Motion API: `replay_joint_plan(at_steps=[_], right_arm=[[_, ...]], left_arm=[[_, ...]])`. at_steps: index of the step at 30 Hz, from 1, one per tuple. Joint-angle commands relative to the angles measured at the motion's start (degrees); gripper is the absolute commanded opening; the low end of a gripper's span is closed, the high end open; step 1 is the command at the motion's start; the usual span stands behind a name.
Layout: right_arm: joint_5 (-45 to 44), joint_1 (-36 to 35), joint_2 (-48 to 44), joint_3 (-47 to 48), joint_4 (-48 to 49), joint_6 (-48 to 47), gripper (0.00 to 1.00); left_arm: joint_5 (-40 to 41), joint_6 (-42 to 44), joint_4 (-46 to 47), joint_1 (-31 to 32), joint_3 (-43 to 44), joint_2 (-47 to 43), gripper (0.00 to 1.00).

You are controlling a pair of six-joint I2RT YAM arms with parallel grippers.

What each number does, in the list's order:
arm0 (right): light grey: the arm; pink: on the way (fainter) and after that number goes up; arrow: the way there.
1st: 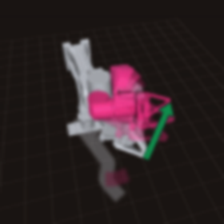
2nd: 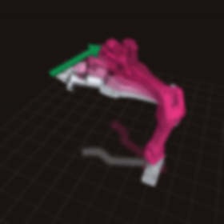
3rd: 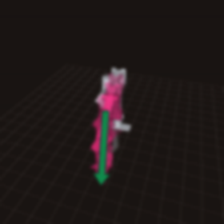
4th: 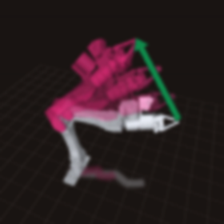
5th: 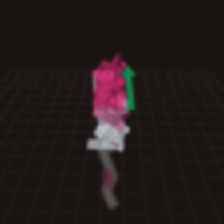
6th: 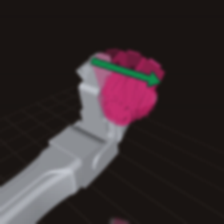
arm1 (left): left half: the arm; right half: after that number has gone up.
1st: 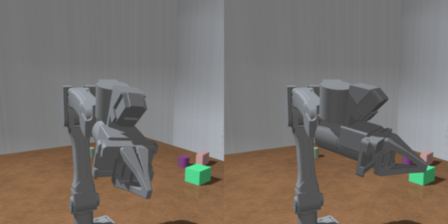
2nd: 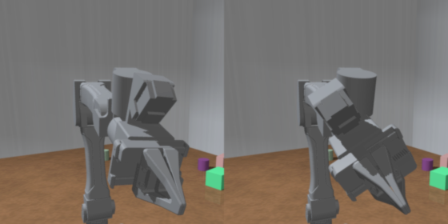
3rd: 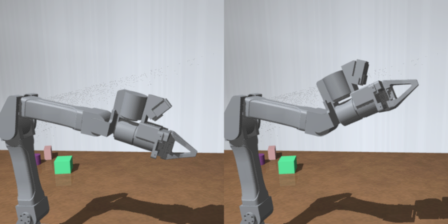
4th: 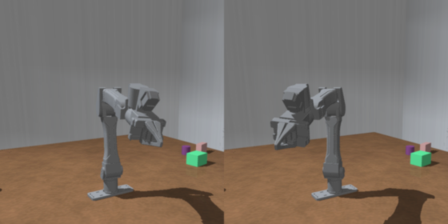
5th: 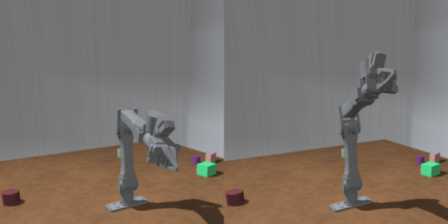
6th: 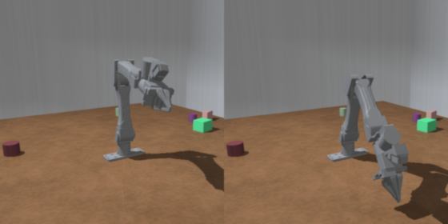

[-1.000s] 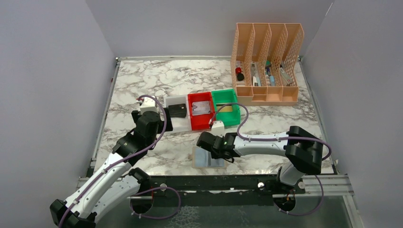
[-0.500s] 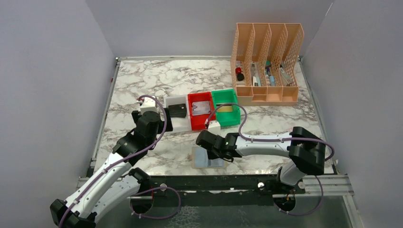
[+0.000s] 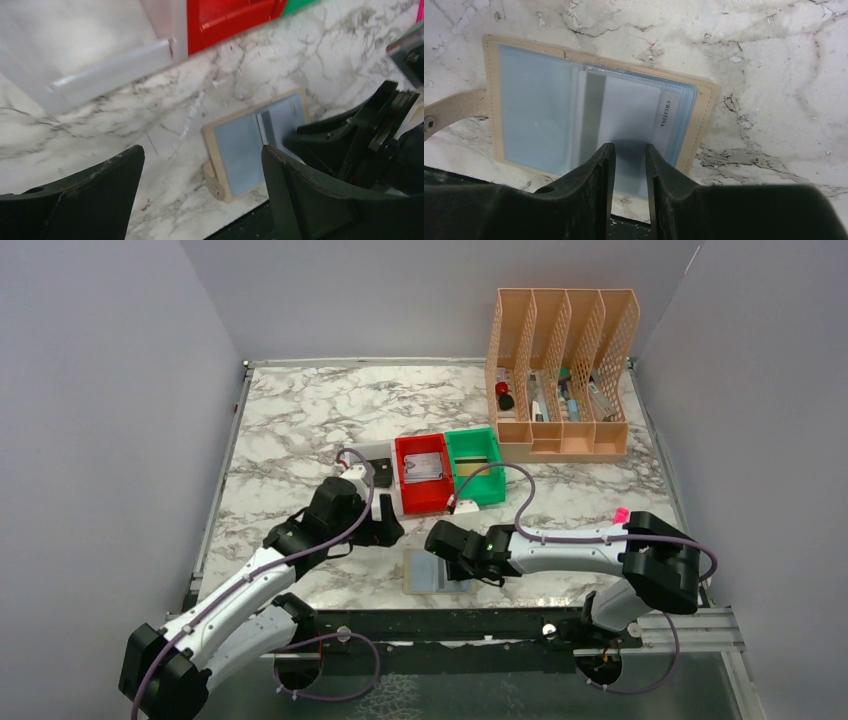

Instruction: Take the credit cards out of the card holder

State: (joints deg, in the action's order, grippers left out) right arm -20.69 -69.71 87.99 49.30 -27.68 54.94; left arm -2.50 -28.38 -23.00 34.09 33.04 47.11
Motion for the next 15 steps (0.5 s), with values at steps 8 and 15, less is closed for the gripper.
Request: replay_joint_plan(at_steps=[8, 15], right_arm=[[-2.5, -0.3, -2.5, -1.5, -0.6, 5.6, 0.36], [-1.2, -0.3, -3.9, -3.5, 2.0, 6.1, 0.4]], left_arm=[[-14.8, -7.6, 4.2, 3.8, -4.2, 5.8, 0.85], [-8.9, -8.6, 5.6, 8.8, -5.6, 11.3, 0.75]])
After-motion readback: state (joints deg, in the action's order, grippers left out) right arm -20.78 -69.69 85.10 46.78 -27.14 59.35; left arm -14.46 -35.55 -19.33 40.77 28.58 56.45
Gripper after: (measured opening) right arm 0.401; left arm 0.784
